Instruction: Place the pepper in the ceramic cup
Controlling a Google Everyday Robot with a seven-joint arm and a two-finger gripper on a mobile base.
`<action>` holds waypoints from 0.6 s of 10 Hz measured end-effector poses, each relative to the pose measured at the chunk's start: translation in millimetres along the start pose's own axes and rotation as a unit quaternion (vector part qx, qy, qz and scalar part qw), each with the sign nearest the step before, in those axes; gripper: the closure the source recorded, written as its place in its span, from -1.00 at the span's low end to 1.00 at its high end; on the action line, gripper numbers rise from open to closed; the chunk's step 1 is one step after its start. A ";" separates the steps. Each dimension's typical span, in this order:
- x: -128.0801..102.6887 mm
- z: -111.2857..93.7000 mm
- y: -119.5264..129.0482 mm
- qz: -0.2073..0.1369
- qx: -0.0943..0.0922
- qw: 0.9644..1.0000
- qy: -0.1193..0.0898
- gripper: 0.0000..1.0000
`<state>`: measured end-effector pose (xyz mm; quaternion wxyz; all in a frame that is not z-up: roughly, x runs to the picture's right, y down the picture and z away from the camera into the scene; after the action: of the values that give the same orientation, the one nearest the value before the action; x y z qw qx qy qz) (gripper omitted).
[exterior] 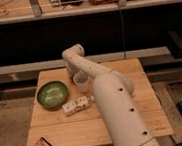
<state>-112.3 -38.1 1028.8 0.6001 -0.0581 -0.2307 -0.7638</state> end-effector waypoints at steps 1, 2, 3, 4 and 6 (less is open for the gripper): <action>3.8 -2.4 -0.6 0.002 0.002 1.000 0.005 0.83; 15.1 -14.1 -1.5 0.007 0.010 1.000 0.020 0.98; 24.7 -27.7 -1.1 0.009 0.016 0.999 0.035 1.00; 35.5 -48.8 0.6 0.006 0.021 0.998 0.053 1.00; 47.7 -116.3 14.6 -0.009 0.022 0.996 0.083 1.00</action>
<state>-89.7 -132.2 947.3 0.6113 0.0211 -0.1976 -0.7660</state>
